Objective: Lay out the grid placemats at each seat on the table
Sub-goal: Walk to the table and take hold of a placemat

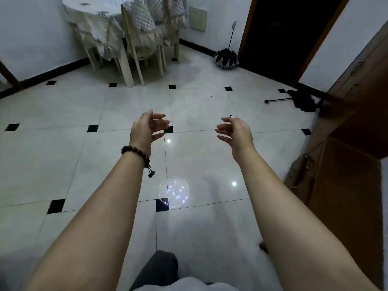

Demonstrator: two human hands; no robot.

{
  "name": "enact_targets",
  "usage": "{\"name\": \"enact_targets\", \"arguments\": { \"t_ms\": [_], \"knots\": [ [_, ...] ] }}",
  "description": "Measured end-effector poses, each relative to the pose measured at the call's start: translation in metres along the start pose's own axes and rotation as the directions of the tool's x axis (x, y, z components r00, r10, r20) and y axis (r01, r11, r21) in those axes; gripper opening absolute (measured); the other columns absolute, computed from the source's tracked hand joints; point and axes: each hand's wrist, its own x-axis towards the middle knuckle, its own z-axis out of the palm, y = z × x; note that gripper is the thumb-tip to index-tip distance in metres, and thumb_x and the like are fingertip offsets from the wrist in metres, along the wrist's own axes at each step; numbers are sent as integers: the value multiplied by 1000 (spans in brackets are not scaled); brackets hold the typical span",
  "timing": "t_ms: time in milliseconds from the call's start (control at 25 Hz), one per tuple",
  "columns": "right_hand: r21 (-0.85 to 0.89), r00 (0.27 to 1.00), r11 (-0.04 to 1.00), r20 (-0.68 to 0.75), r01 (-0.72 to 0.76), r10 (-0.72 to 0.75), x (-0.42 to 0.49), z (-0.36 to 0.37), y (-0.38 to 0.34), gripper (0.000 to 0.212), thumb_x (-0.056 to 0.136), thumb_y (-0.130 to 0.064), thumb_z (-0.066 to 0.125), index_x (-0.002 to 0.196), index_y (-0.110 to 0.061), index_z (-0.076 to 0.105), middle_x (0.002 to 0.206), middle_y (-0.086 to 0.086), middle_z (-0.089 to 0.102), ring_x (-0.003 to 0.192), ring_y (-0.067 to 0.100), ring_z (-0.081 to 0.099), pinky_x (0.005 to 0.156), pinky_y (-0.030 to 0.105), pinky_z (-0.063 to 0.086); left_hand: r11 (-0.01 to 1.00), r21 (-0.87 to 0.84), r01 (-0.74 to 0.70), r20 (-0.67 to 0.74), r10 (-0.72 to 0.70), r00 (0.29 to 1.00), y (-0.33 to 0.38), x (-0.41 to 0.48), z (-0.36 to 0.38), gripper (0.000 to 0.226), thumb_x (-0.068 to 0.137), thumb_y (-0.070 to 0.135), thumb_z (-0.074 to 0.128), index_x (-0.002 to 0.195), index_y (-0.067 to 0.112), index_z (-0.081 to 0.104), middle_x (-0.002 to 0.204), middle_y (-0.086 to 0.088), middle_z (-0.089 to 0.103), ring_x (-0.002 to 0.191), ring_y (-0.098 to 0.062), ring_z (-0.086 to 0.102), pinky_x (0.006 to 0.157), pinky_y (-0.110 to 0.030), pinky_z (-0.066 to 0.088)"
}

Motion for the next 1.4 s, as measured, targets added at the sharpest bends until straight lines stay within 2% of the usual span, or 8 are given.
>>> {"name": "enact_targets", "arguments": {
  "t_ms": [160, 360, 600, 880, 1120, 1400],
  "knots": [
    [-7, 1000, 1000, -23, -2, 1, 17, 6, 2, 23, 91, -26, 45, 93, -13, 64, 79, 6, 66, 79, 20, 66, 83, 38, 53, 1000, -13, 10, -7, -10, 1000, 0, 17, -2, 36, 95, 34, 38, 89, 12, 66, 91, -11, 71, 91, -24, 66, 89, -40, 49],
    [-6, 999, 1000, -36, 17, -17, 56, 32, 2, 21, 92, -24, 45, 91, -14, 63, 78, 5, 65, 80, 21, 66, 80, 37, 52, 1000, -1, -1, 6, 1, 1000, 6, 66, -8, 35, 96, 32, 37, 90, 11, 65, 90, -12, 70, 89, -23, 66, 77, -33, 52],
    [0, 997, 1000, -72, 1, -1, 132, 85, 14, 21, 92, -24, 45, 90, -14, 64, 78, 5, 66, 81, 21, 66, 80, 37, 52, 998, 65, -12, 16, 11, 1000, 8, 158, -28, 34, 94, 32, 39, 88, 12, 66, 89, -10, 71, 90, -23, 67, 84, -38, 50],
    [31, 990, 999, -140, 17, -12, 213, 128, 4, 21, 93, -22, 44, 88, -15, 63, 79, 5, 65, 82, 22, 66, 77, 35, 50, 999, 50, 18, 34, -20, 999, 34, 266, -42, 35, 96, 31, 38, 91, 11, 65, 87, -8, 71, 87, -22, 67, 85, -39, 49],
    [15, 983, 1000, -181, 24, -20, 277, 133, -9, 21, 93, -21, 43, 89, -16, 63, 80, 5, 65, 81, 21, 66, 77, 35, 49, 998, 41, 46, 79, -49, 996, 37, 337, -20, 34, 95, 29, 38, 93, 9, 64, 87, -9, 70, 88, -23, 66, 88, -41, 48],
    [30, 974, 999, -226, 19, -11, 388, 116, -23, 21, 93, -21, 43, 87, -16, 63, 81, 6, 64, 81, 21, 65, 77, 35, 48, 998, 31, 51, 116, -54, 992, 38, 441, 44, 34, 95, 28, 39, 92, 7, 65, 89, -11, 70, 90, -26, 66, 92, -44, 48]
  ]
}}
